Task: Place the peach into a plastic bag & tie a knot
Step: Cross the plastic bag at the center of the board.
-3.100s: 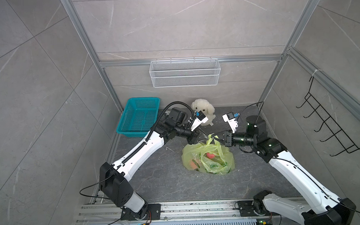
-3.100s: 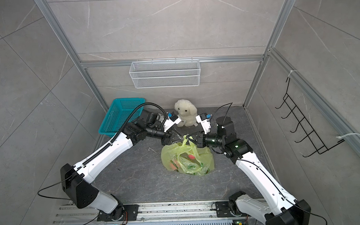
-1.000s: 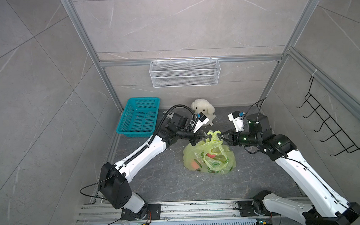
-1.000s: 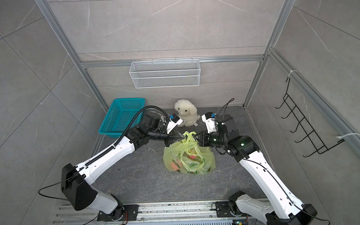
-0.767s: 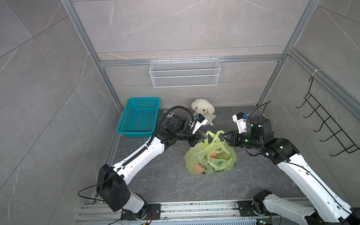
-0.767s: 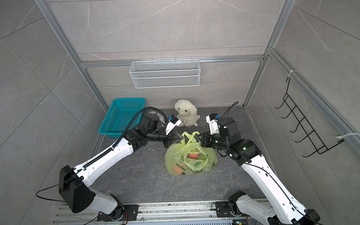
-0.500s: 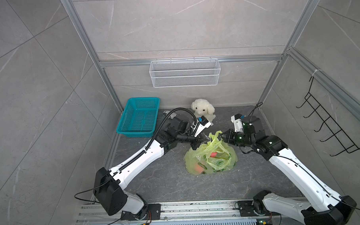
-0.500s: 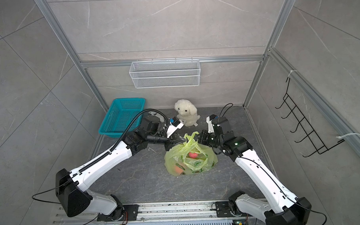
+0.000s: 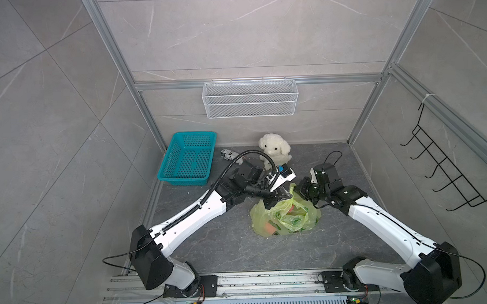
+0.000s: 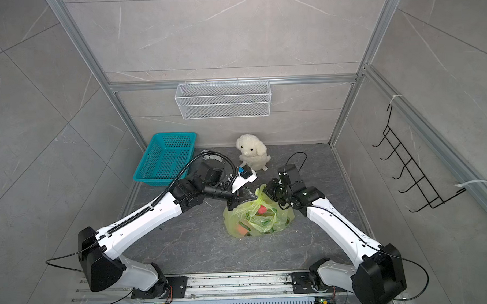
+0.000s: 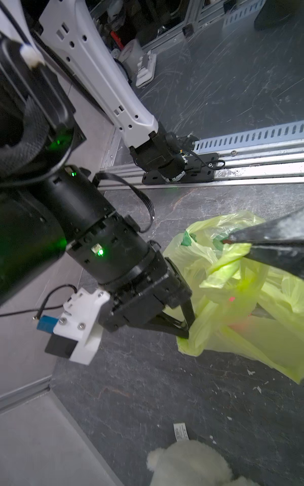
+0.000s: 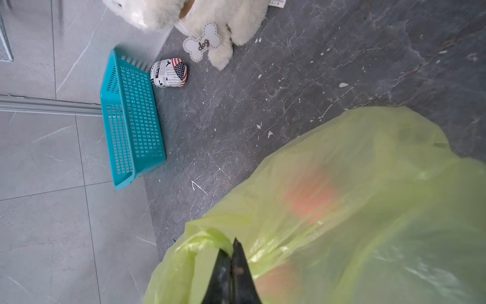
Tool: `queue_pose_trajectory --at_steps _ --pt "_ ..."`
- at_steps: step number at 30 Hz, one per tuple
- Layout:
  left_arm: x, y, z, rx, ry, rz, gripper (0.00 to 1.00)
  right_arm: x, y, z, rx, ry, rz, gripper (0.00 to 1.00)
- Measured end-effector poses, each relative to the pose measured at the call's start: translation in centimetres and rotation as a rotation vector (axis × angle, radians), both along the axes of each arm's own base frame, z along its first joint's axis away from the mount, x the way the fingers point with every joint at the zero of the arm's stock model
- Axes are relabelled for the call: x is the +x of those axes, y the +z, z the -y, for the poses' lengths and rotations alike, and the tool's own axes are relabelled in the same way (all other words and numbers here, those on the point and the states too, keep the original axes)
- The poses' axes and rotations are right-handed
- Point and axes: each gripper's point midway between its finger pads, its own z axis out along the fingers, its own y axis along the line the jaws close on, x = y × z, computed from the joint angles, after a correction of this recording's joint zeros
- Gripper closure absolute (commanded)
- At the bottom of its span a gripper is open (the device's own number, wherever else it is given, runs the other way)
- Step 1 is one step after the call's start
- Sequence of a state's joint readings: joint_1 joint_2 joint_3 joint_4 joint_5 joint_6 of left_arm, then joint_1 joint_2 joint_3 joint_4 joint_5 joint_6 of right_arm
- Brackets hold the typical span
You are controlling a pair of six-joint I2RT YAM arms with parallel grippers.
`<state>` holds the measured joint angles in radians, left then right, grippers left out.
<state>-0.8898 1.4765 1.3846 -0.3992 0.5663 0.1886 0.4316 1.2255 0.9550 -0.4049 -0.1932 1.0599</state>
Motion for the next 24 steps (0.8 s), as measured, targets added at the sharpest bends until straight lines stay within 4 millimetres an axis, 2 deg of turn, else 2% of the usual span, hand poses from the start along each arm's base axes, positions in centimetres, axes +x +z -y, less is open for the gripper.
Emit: queue_pose_trajectory --at_steps 7,14,19,22,24 --pt "-2.8 -2.5 1.1 0.097 -0.053 0.045 1.00 0.6 -0.2 -0.5 0.079 -0.052 -0.016 1.00" --pt "-4.2 -7.1 1.5 0.196 -0.039 0.057 1.00 0.6 -0.7 -1.0 0.138 -0.067 -0.029 1.00" --pt "-3.6 -11.4 1.7 0.278 0.035 0.054 1.00 0.8 -0.4 -1.3 0.161 -0.064 -0.022 1.00" --pt "-2.3 -13.5 1.6 0.341 0.119 0.068 1.00 0.7 -0.2 -1.4 0.170 -0.062 -0.019 1.00" --pt "-1.2 -14.2 1.7 0.355 0.184 0.083 1.00 0.6 0.0 -1.4 0.174 -0.061 -0.013 1.00"
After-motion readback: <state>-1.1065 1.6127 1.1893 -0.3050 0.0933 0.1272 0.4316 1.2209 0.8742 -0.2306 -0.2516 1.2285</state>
